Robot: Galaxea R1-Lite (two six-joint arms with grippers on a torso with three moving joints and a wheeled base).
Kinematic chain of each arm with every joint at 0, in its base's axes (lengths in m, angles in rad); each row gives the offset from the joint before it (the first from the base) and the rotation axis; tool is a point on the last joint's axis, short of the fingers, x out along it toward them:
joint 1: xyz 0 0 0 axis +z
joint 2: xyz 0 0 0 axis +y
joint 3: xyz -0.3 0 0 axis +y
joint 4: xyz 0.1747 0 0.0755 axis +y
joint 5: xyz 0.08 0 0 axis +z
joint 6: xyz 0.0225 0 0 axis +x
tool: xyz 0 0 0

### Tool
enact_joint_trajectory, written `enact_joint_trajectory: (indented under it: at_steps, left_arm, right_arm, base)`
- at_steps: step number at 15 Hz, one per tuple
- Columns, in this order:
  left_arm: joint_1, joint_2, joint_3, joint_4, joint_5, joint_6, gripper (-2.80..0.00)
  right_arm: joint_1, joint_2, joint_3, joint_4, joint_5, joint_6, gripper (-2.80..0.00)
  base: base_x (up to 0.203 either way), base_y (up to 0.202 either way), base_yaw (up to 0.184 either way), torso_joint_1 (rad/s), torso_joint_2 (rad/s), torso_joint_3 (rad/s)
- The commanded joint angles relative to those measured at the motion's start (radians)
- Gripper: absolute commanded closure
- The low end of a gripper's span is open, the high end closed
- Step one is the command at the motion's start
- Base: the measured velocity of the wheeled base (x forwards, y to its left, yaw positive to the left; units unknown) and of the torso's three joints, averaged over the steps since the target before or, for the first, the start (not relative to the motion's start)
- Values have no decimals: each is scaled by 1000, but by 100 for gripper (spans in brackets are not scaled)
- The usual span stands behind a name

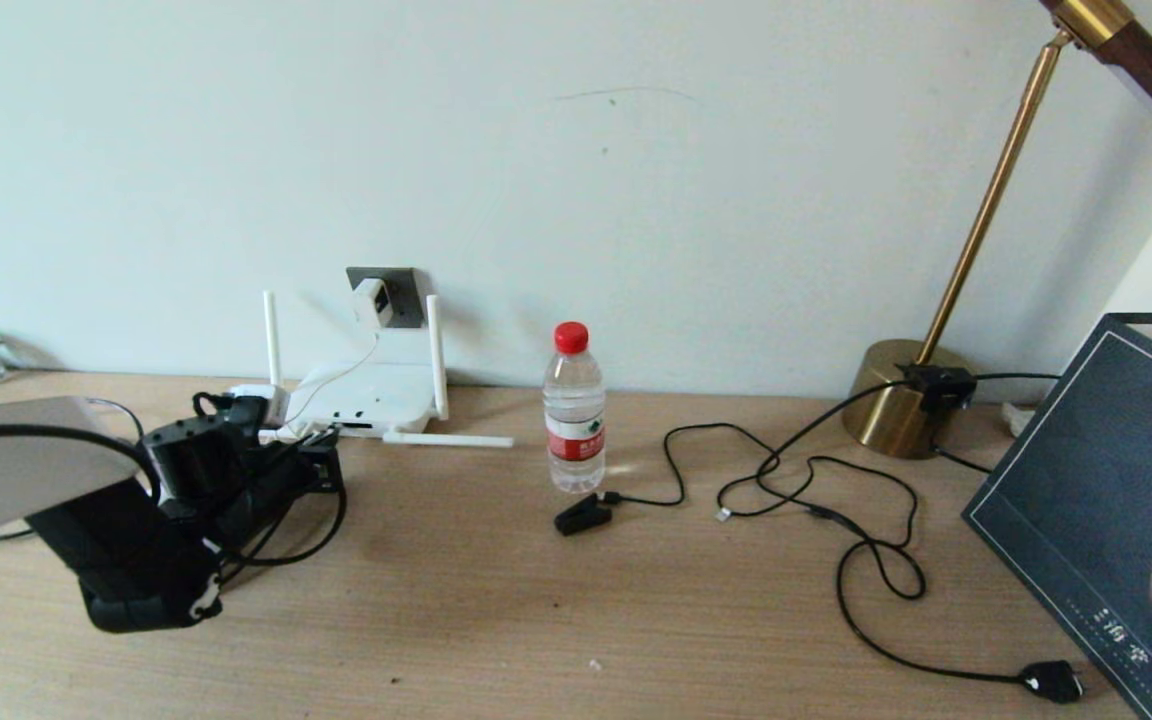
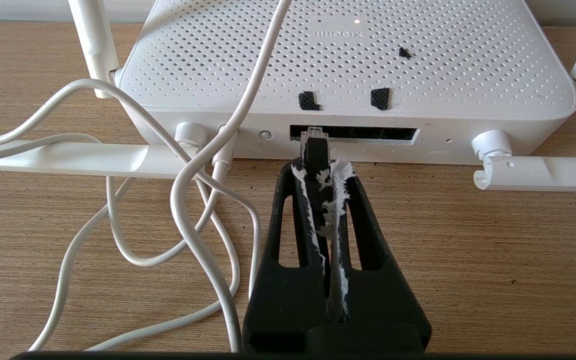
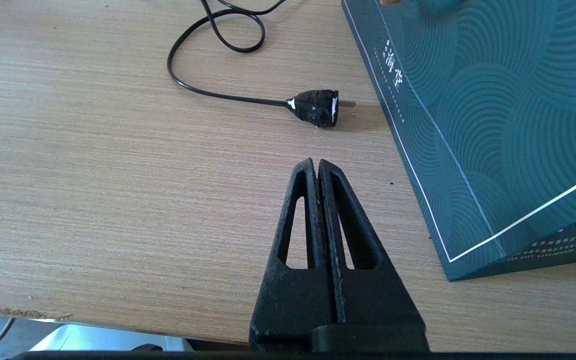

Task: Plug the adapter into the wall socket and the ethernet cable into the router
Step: Align cable and router interface

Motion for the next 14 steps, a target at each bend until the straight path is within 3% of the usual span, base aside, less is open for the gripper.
enact_joint_trajectory:
  at_steps: [1, 14]
  left_arm:
    - [0, -3, 0, -8, -1, 1, 0]
    - [2, 14, -35, 11, -1, 1, 0]
  right_arm:
    - [0, 1, 0, 2, 1, 0, 0]
    - [0, 1, 0, 2, 1, 0, 0]
  base:
    - [0, 0, 0, 0, 0, 0]
    - [0, 0, 0, 0, 0, 0]
